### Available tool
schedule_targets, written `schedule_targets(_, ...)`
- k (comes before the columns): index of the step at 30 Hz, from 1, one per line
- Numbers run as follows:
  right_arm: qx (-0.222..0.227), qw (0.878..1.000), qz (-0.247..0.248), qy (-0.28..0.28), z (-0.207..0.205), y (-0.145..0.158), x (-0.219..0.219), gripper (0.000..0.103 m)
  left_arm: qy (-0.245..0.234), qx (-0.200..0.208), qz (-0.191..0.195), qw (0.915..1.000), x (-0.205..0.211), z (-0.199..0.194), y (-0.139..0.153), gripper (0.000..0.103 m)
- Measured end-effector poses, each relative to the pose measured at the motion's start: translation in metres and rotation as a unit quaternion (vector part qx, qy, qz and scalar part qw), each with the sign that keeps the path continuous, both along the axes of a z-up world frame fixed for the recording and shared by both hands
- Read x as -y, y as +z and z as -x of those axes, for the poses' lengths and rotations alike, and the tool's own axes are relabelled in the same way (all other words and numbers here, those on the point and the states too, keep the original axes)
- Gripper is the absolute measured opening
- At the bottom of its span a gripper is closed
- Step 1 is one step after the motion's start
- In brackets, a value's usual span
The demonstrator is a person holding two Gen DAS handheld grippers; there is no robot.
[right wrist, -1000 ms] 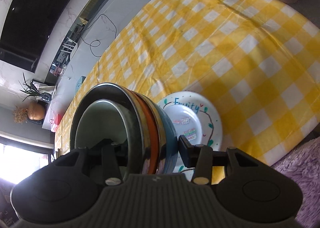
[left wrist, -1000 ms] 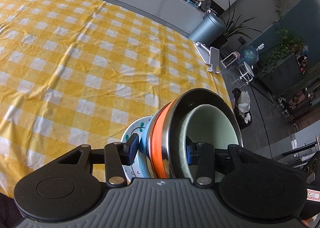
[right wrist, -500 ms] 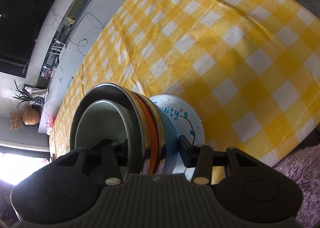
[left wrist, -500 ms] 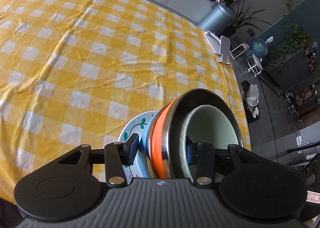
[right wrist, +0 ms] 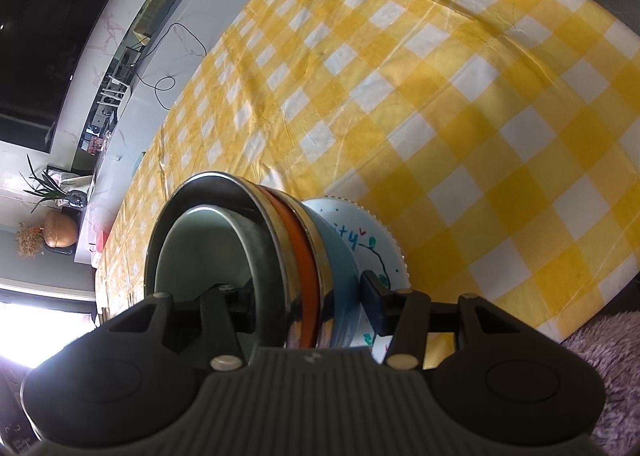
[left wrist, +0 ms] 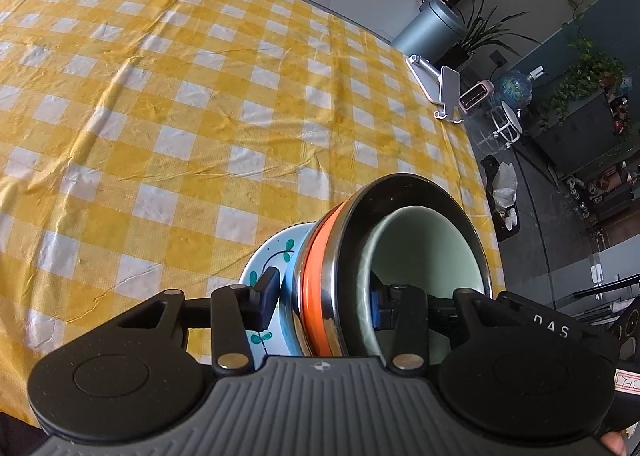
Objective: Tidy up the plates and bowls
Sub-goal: 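Lift the bowl stack with both grippers and lower it onto the Fruity plate, then open both grippers and pull them back from the bowl stack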
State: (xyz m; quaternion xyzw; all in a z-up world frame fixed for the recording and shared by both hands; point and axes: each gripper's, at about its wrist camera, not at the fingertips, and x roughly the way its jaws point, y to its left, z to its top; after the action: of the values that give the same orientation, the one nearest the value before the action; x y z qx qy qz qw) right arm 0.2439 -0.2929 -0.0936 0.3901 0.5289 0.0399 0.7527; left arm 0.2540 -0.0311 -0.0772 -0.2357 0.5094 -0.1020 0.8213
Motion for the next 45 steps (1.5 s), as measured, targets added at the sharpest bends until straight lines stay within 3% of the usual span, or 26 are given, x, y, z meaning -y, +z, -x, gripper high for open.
schedule_targets(4, 0.007, 1.000, 0.002, 0.003, -0.001, 0.000, -0.001, 0.062, 0.002, -0.004, 0.019, 0.9998, -0.004, -0.002, -0.004, 0.050)
schedule_targets(9, 0.019, 1.000, 0.021, 0.004, -0.002, 0.003, -0.003, 0.075, 0.018, -0.011, 0.031, 0.9993, -0.012, -0.002, -0.009, 0.066)
schedule_targets(16, 0.020, 0.999, 0.036, 0.001, -0.001, 0.004, -0.004, 0.087, 0.024, -0.001, 0.036, 0.9990, -0.018, 0.001, -0.002, 0.069)
schedule_targets(21, 0.032, 0.998, 0.055, -0.001, 0.006, 0.016, -0.006, 0.089, 0.019, 0.031, 0.016, 0.9992, -0.022, 0.011, 0.016, 0.071)
schedule_targets(26, 0.069, 0.992, 0.104, 0.006, 0.020, 0.043, -0.015, 0.089, 0.005, 0.099, -0.047, 0.9939, -0.022, 0.035, 0.045, 0.071)
schedule_targets(32, 0.131, 0.976, 0.174, 0.019, 0.050, 0.080, -0.031, 0.089, -0.010, 0.197, -0.114, 0.9737, -0.023, 0.076, 0.083, 0.071)
schedule_targets(41, 0.237, 0.942, 0.237, 0.022, 0.114, 0.133, -0.051, 0.089, -0.019, 0.335, -0.181, 0.9244, -0.019, 0.146, 0.129, 0.072)
schedule_targets(45, 0.278, 0.924, 0.260, 0.023, 0.143, 0.149, -0.058, 0.090, -0.021, 0.376, -0.190, 0.9065, -0.017, 0.174, 0.142, 0.082)
